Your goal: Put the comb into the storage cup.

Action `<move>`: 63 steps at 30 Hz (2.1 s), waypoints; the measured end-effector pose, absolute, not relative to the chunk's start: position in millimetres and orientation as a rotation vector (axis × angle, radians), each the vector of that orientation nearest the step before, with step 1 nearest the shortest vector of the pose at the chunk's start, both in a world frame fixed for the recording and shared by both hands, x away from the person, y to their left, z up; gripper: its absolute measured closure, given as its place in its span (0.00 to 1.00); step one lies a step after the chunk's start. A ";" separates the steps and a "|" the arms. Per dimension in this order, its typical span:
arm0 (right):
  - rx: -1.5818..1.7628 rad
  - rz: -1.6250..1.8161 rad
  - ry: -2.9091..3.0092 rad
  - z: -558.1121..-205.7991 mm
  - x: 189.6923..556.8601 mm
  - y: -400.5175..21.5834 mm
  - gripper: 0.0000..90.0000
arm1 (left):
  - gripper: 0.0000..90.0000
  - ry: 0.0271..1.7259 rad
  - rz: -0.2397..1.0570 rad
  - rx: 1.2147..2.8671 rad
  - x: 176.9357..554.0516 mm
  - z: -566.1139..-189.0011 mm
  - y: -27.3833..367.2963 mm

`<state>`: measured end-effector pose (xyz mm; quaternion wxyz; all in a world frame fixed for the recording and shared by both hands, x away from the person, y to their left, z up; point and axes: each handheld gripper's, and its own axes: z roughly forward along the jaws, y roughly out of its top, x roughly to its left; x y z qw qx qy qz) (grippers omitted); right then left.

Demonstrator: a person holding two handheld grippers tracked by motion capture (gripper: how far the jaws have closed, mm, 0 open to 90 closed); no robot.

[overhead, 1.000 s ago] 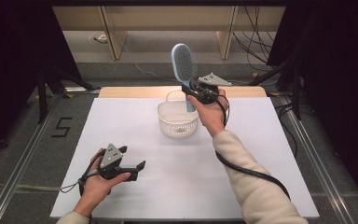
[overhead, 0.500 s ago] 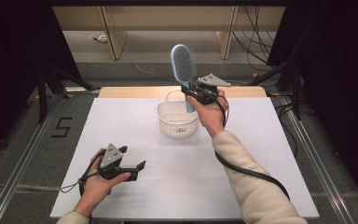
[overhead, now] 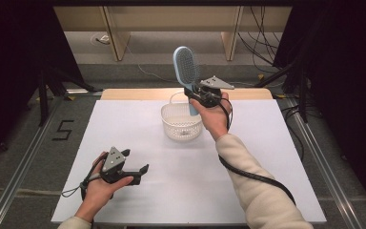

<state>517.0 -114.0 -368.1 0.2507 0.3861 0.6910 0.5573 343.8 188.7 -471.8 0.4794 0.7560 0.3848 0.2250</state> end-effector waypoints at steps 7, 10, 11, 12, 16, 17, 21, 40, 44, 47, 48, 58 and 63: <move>1.049 1.513 1.883 -369.4 517.4 -112.3 0.78 | 0.11 0.940 0.549 1.845 343.8 -471.9 188.6; 1.048 1.511 1.884 -369.6 517.5 -111.9 0.78 | 0.11 0.939 0.549 1.845 343.8 -471.9 188.6; 1.047 1.510 1.885 -369.7 517.5 -111.8 0.78 | 0.11 0.939 0.548 1.845 343.8 -471.9 188.6; 1.045 1.510 1.885 -369.8 517.5 -111.6 0.78 | 0.11 0.939 0.548 1.845 343.8 -472.0 188.5; 1.046 1.512 1.883 -370.6 517.6 -110.9 0.78 | 0.11 0.939 0.549 1.845 343.8 -471.9 188.5; 1.045 1.513 1.884 -370.7 517.6 -110.8 0.78 | 0.11 0.939 0.548 1.845 343.8 -472.0 188.6; 1.044 1.509 1.886 -371.4 517.6 -110.1 0.78 | 0.11 0.940 0.548 1.844 343.9 -471.9 188.6; 1.042 1.498 1.906 -377.7 518.1 -107.3 0.78 | 0.11 0.940 0.549 1.845 343.9 -471.9 188.5; 1.043 1.496 1.906 -379.0 518.6 -107.3 0.78 | 0.11 0.940 0.548 1.845 343.9 -472.0 188.5; 1.042 1.492 1.912 -379.7 518.5 -107.0 0.78 | 0.11 0.940 0.549 1.845 343.9 -471.9 188.4; 1.041 1.491 1.912 -379.9 518.6 -106.8 0.78 | 0.11 0.940 0.549 1.845 343.9 -471.9 188.4; 1.040 1.481 1.918 -382.6 519.0 -106.5 0.78 | 0.11 0.941 0.548 1.845 343.9 -471.8 188.4; 1.043 1.476 1.921 -383.8 519.1 -106.1 0.78 | 0.11 0.941 0.548 1.845 344.0 -472.0 188.3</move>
